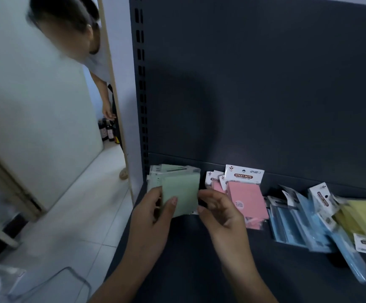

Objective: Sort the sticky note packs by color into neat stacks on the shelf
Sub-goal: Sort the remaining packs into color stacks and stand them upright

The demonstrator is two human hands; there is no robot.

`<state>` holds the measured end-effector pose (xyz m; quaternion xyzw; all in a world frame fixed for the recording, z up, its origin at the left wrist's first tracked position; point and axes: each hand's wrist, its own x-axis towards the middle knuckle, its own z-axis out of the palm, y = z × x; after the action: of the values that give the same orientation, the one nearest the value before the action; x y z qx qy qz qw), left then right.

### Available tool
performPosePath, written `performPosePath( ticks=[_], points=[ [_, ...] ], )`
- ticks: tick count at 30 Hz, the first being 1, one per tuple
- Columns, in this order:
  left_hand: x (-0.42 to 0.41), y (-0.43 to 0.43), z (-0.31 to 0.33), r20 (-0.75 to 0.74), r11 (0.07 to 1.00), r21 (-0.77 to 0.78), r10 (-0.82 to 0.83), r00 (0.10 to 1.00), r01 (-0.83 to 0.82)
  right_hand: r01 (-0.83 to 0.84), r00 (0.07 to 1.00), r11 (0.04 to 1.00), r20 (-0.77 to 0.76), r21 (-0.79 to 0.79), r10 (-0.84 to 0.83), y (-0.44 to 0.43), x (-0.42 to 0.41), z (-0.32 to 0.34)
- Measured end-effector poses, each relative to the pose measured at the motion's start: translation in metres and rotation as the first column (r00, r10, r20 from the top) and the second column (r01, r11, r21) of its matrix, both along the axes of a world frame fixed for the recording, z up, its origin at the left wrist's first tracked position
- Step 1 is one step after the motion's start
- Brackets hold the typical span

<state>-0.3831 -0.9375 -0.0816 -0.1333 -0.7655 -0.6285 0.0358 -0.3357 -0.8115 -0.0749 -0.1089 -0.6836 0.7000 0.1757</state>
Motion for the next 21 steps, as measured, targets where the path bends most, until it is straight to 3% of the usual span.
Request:
performPosePath(
  ticks=[8,17,21],
  points=[
    [0.04,0.001,0.0,0.229,0.951,0.254,-0.236,0.944,0.176,-0.058,0.998,0.996,-0.021,-0.066,0.056,0.022,0.028,-0.005],
    [0.051,-0.016,-0.023,0.239,0.965,0.155,-0.243,0.94,0.21,-0.08,0.995,0.997,0.057,0.008,0.079,0.021,0.055,-0.024],
    [0.056,-0.032,-0.039,0.228,0.964,0.058,-0.266,0.937,0.26,-0.167,0.969,0.986,0.186,0.01,0.162,0.005,0.062,-0.04]
  ],
)
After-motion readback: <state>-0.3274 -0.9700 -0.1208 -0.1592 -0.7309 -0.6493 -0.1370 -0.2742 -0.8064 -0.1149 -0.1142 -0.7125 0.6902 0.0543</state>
